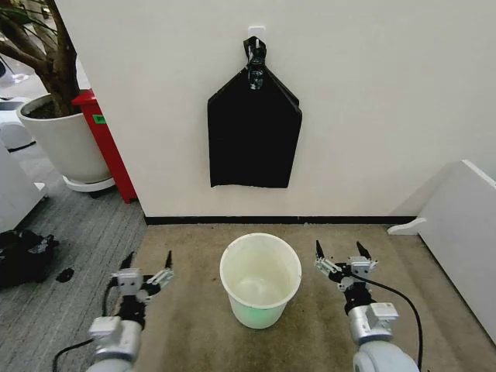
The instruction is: Place the garbage bag over the trash bin.
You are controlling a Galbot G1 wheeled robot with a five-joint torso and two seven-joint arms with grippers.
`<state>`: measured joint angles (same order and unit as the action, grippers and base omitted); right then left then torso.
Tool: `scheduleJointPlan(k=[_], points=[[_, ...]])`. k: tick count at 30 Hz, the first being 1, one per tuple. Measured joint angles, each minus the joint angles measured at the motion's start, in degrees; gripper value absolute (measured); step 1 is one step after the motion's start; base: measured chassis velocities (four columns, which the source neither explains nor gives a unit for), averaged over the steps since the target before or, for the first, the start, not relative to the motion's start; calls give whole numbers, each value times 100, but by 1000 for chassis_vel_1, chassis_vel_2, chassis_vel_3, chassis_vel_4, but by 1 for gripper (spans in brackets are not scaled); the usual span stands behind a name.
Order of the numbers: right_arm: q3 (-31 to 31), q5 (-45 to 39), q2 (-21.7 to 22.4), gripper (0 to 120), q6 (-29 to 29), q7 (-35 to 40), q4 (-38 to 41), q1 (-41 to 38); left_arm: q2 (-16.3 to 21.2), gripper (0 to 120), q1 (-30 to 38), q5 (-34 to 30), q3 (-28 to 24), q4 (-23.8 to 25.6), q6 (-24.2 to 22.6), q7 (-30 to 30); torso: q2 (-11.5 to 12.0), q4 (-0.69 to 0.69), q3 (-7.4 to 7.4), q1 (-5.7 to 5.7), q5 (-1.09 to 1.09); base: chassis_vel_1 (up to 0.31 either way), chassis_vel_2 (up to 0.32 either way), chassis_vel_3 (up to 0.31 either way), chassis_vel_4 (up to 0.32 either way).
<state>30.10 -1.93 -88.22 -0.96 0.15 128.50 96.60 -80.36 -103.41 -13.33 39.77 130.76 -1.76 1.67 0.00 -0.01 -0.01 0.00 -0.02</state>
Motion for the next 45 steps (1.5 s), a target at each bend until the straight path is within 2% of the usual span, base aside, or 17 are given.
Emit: scheduleJointPlan(k=[5, 8, 12, 16, 23, 26, 27, 29, 30, 31, 33, 35, 36, 38, 40, 42, 45], points=[[-115, -186, -168, 100, -89, 34, 1055, 589, 292, 100, -758, -695, 432, 847, -94, 90, 0, 1, 0, -1, 0, 0, 0, 0, 0], [-200, -405, -93, 100, -236, 93, 1156, 680, 441, 100, -1140, -1041, 650, 1228, -139, 131, -2, 1, 0, -1, 3, 0, 0, 0, 0], [-220, -435, -39, 100, -265, 110, 1084, 657, 507, 100, -1291, -1162, 707, 1298, -175, 153, -2, 0, 1, -1, -2, 0, 0, 0, 0], [-257, -461, 30, 100, -299, 124, 942, 570, 835, 100, -1287, -1508, 833, 1303, -411, 280, -2, 2, 1, -1, 1, 0, 0, 0, 0], [-262, -807, 153, 100, -357, 202, 733, 334, 891, 100, -1260, -1571, 847, 1292, -457, 303, -1, 1, 2, -1, 1, 0, 0, 0, 0], [-352, -1683, 253, 100, -363, 317, 600, 37, 985, 100, -1187, -1647, 842, 1278, -475, 330, -1, 0, 2, 0, 1, 0, 0, 0, 0], [-352, -1683, 253, 100, -363, 317, 600, 37, 985, 100, -1187, -1647, 842, 1278, -475, 330, -1, 0, 2, 0, 1, 0, 0, 0, 0], [-480, -2511, 344, 100, -346, 404, 554, -212, 1032, 100, -1116, -1673, 827, 1271, -479, 340, -1, 2, 2, 0, 0, 0, 0, 0, 0], [-480, -2511, 344, 100, -346, 404, 554, -212, 1032, 100, -1116, -1673, 827, 1271, -479, 340, -1, 2, 2, 0, 0, 0, 0, 0, 0], [-629, -3091, 456, 100, -348, 541, 520, -446, 1036, 100, -1104, -1675, 823, 1268, -480, 342, -1, 2, 2, 0, 0, 0, 0, 0, 0], [-700, -3341, 514, 100, -354, 618, 499, -566, 1036, 100, -1100, -1675, 821, 1266, -480, 342, -1, 0, 2, 0, 1, 0, 0, 0, 0], [-947, -4398, 771, 100, -392, 849, 383, -1004, 1051, 100, -1084, -1694, 820, 1262, -481, 357, 0, -1, 2, 0, 1, 0, 0, 0, 0], [-947, -4398, 771, 100, -392, 849, 383, -1004, 1051, 100, -1084, -1694, 820, 1262, -481, 357, 0, -1, 2, 0, 1, 0, 0, 0, 0], [-1068, -5032, 898, 100, -392, 930, 283, -1256, 1109, 100, -1010, -1770, 821, 1260, -481, 424, 0, 0, 2, 0, 1, 0, 0, 0, 0], [-1255, -5995, 1025, 100, -363, 1162, 52, -1763, 1162, 100, -933, -1838, 822, 1259, -479, 488, 1, 2, 2, 0, 0, 0, 0, 0, 0], [-1311, -6217, 1037, 100, -341, 1247, -23, -1927, 1164, 100, -927, -1843, 822, 1258, -478, 492, 1, 1, 2, 0, 2, 0, 0, 0, 0], [-1528, -6921, 1001, 100, -231, 1569, -381, -2702, 1167, 100, -923, -1845, 822, 1255, -475, 496, 1, 1, 2, 0, 2, 0, 0, 0, 0]])
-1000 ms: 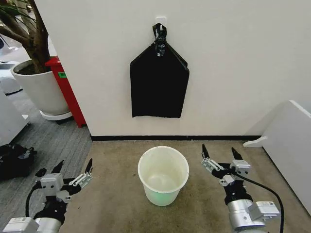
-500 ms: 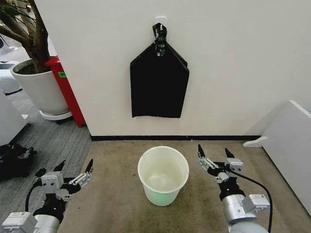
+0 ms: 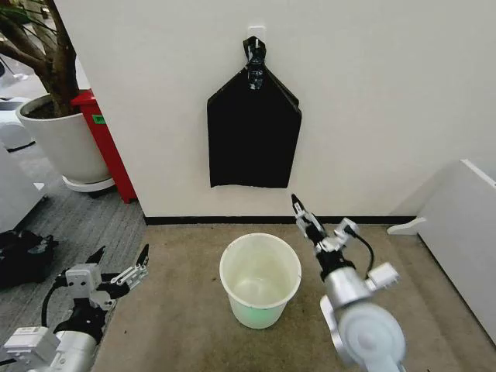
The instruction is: Place the garbage bag over the trash bin.
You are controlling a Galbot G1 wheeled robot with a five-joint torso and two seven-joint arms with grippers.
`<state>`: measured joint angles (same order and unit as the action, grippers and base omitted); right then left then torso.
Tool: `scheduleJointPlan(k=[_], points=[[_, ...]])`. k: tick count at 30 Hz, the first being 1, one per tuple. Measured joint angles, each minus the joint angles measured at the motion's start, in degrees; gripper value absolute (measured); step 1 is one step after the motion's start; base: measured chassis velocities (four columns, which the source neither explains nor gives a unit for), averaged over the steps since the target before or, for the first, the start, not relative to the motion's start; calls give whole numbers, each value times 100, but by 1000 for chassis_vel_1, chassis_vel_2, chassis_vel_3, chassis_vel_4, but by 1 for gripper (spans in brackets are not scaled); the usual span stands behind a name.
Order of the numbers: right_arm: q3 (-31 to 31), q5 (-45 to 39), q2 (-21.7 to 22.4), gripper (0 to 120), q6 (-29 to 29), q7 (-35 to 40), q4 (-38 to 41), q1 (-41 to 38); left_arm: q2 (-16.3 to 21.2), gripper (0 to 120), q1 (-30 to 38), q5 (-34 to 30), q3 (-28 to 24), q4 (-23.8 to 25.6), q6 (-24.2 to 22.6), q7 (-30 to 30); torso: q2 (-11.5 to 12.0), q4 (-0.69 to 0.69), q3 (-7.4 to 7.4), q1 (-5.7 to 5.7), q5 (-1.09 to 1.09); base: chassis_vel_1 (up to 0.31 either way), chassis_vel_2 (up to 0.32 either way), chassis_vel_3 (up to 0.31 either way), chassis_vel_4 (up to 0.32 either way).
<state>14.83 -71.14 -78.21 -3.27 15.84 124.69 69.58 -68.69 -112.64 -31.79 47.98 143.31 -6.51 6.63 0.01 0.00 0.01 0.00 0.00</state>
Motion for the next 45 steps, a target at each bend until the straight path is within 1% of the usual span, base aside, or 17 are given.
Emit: scheduleJointPlan(k=[2, 3, 6, 7, 9, 10, 11, 12, 15, 16, 18, 20, 23, 29, 36, 38, 45], points=[[-140, -356, -77, 100, 62, 175, -213, -512, 0, 100, -1, -3, 1, -1, 0, 8, 0, -2, 0, 0, -1, 0, 0, 0, 0], [-140, -356, -77, 100, 62, 175, -213, -512, 0, 100, -1, -3, 1, -1, 0, 8, 0, -2, 0, 0, -1, 0, 0, 0, 0], [-356, -796, -223, 100, 168, 481, -559, -1271, -23, 100, -91, 25, 12, -2, -10, 57, 0, -1, 0, 0, -1, 0, 0, 0, 0], [-356, -796, -223, 100, 168, 481, -559, -1271, -23, 100, -91, 25, 12, -2, -10, 57, 0, -1, 0, 0, -1, 0, 0, 0, 0], [-510, -1096, -419, 100, 257, 734, -860, -1908, -48, 100, -154, 59, 19, -5, -19, 92, 0, -1, 0, 0, -1, 0, 0, 0, 0], [-510, -1096, -419, 100, 257, 734, -860, -1908, -48, 100, -154, 59, 19, -5, -19, 92, 0, -1, 0, 0, -1, 0, 0, 0, 0], [-615, -1225, -616, 100, 343, 859, -1171, -2507, -52, 100, -164, 69, 20, -5, -22, 98, 0, -1, 0, 0, -3, 0, 0, 0, 0], [-615, -1225, -616, 100, 343, 859, -1171, -2507, -52, 100, -164, 69, 20, -5, -22, 98, 0, -1, 0, 0, -3, 0, 0, 0, 0], [-697, -1336, -884, 100, 415, 933, -1662, -3258, -58, 100, -188, 74, 31, -5, -18, 106, 0, -1, 0, 0, -2, 0, 0, 0, 0], [-697, -1336, -884, 100, 415, 933, -1662, -3258, -58, 100, -188, 74, 31, -5, -18, 106, 0, -1, 0, 0, -2, 0, 0, 0, 0], [-696, -1447, -1097, 100, 445, 1010, -2080, -3722, -81, 100, -264, 111, 68, -6, 20, 126, 0, -1, 0, 0, -1, 0, 0, 0, 0], [-692, -1456, -1139, 100, 447, 1015, -2169, -3802, -85, 100, -272, 116, 71, -6, 24, 128, 0, -1, 0, 0, -1, 0, 0, 0, 0], [-652, -1459, -1391, 100, 451, 1015, -2797, -4304, -89, 100, -284, 123, 78, -6, 35, 134, 0, -2, 0, 0, -1, 0, 0, 0, 0], [-570, -1362, -1412, 100, 405, 824, -3410, -4772, -90, 100, -285, 123, 79, -6, 34, 139, 0, 1, 0, 1, 0, 0, 0, 0, 0], [-496, -1411, -1404, 100, 297, 644, -4002, -5243, -94, 100, -285, 125, 82, -7, 35, 143, 0, 1, -1, 0, 0, 0, 0, 0, 0], [-496, -1411, -1404, 100, 297, 644, -4002, -5243, -94, 100, -285, 125, 82, -7, 35, 143, 0, 1, -1, 0, 0, 0, 0, 0, 0], [-435, -1447, -1398, 100, 223, 458, -4534, -5464, -101, 100, -280, 129, 83, -7, 37, 145, 0, 0, -1, 0, 0, 0, 0, 0, 0]])
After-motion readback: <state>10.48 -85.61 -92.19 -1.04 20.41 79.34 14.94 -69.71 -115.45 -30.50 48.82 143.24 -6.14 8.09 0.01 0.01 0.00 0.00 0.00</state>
